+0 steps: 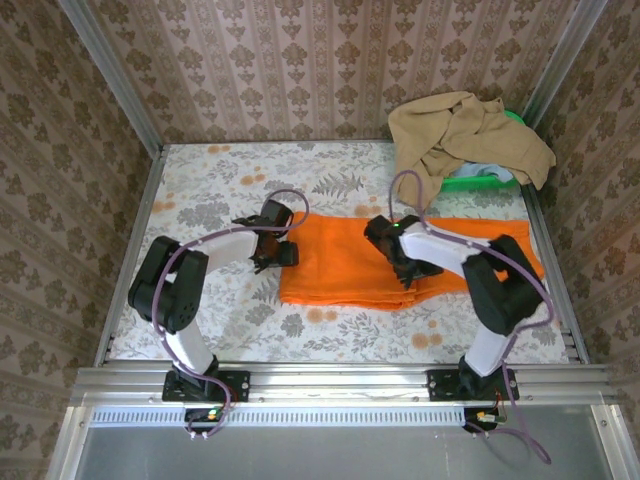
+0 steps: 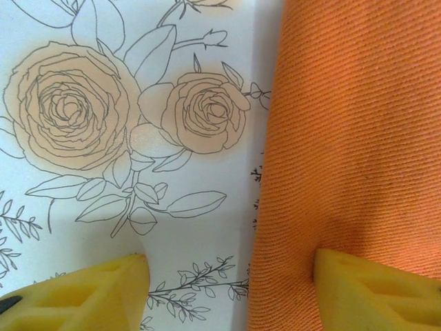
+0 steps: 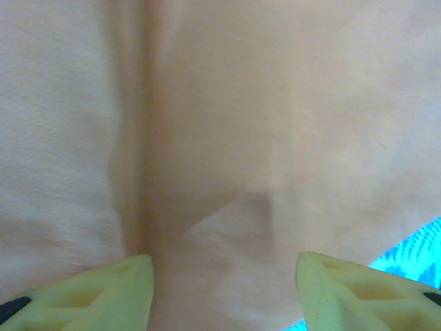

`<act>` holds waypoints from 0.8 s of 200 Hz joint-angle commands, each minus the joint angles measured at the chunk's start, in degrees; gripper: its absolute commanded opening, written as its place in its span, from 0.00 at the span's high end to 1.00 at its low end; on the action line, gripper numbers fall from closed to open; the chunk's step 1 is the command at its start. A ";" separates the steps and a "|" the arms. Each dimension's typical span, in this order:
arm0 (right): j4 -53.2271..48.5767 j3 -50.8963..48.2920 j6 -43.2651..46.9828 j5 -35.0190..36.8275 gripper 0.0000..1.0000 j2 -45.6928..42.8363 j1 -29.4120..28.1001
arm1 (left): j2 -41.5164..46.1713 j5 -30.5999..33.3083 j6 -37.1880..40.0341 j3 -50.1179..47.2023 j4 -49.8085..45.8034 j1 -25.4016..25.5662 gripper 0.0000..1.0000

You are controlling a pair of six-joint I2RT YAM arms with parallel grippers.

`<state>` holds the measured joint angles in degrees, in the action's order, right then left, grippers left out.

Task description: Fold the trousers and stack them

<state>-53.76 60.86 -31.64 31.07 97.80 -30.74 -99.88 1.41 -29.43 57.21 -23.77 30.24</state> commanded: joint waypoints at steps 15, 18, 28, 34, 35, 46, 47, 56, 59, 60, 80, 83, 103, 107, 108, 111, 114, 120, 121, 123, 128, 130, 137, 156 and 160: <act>1.97 -3.27 0.15 -2.52 0.42 -3.04 2.35 | -1.63 -0.18 1.39 -4.26 -2.82 -1.65 0.39; 2.13 -3.22 0.49 -2.81 0.42 -3.38 2.28 | -1.30 -0.22 1.38 -4.41 -2.90 -1.71 0.39; 2.23 -2.58 1.05 -5.18 0.42 -4.93 2.32 | 0.31 -0.67 1.63 -4.42 -3.56 -2.04 0.38; 2.27 -1.93 1.44 -6.80 0.41 -6.12 2.32 | 1.43 -1.27 2.09 -4.32 -3.84 -2.18 0.38; 2.26 -1.82 1.51 -7.02 0.41 -6.21 2.34 | 1.61 -1.39 2.14 -4.31 -3.83 -2.24 0.37; 2.54 -0.36 1.75 -8.78 0.41 -8.01 2.43 | 3.90 -4.57 3.85 -3.94 -3.69 -2.45 0.31; 2.57 -0.24 1.75 -8.89 0.41 -8.17 2.44 | 4.03 -4.92 4.03 -3.90 -3.67 -2.41 0.31; 2.84 0.86 1.93 -10.15 0.41 -8.84 2.75 | 5.59 -8.82 5.94 -3.50 -3.04 -2.54 0.27; 2.93 1.18 1.93 -10.79 0.41 -9.04 2.91 | 6.01 -10.06 6.48 -3.46 -2.77 -2.47 0.26; 2.99 1.23 2.02 -11.00 0.41 -9.08 2.98 | 6.14 -10.39 6.66 -3.40 -2.69 -2.47 0.26; 5.90 1.71 3.10 -16.05 0.41 -8.75 4.45 | 7.79 -18.38 8.95 -3.81 0.67 -2.68 0.24; 6.34 1.56 3.27 -17.03 0.41 -8.51 4.80 | 7.86 -19.70 9.11 -3.99 1.39 -2.72 0.24; 9.57 0.21 3.68 -21.76 0.41 -6.74 6.64 | 6.24 -25.70 9.45 -4.27 4.23 -3.69 0.27; 10.12 -0.07 3.64 -22.31 0.41 -6.45 6.87 | 5.65 -25.93 9.24 -4.31 4.60 -3.72 0.28; 10.23 -0.19 3.62 -22.47 0.41 -6.42 6.94 | 5.48 -26.06 9.27 -4.40 4.73 -3.71 0.28; 10.60 -0.47 3.67 -22.80 0.41 -6.25 7.17 | 5.05 -26.50 9.16 -4.48 5.32 -5.16 0.29; 10.89 -0.66 3.64 -23.22 0.41 -6.03 7.40 | 4.64 -26.89 9.15 -4.59 5.77 -5.68 0.29; 11.24 -1.02 3.69 -23.85 0.41 -5.72 7.69 | 3.51 -26.74 8.79 -4.59 6.04 -6.35 0.30; 11.36 -1.06 3.69 -24.03 0.41 -5.66 7.79 | 3.31 -26.60 8.70 -4.58 6.03 -6.52 0.31; 11.55 -1.19 3.69 -24.42 0.41 -5.44 7.94 | 3.07 -26.36 8.56 -4.52 6.02 -6.75 0.31; 11.86 -1.47 3.64 -24.79 0.42 -5.34 8.19 | 2.21 -25.74 8.43 -4.50 5.95 -7.23 0.33; 11.97 -1.56 3.63 -25.04 0.42 -5.34 8.18 | 1.85 -25.51 8.43 -4.42 5.87 -7.39 0.33; 12.33 -1.94 3.64 -25.38 0.41 -5.29 8.33 | 0.78 -24.80 8.16 -4.31 5.68 -7.97 0.34; 12.69 -2.79 3.83 -25.88 0.41 -5.54 8.76 | -1.15 -25.24 7.91 -4.34 7.13 -8.46 0.36; 12.71 -2.99 3.85 -25.94 0.41 -5.67 8.85 | -1.66 -25.57 7.76 -4.11 7.17 -8.41 0.37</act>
<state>-42.59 59.24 -28.38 8.16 91.90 -22.33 -98.70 -22.50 -22.06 53.67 -18.00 22.22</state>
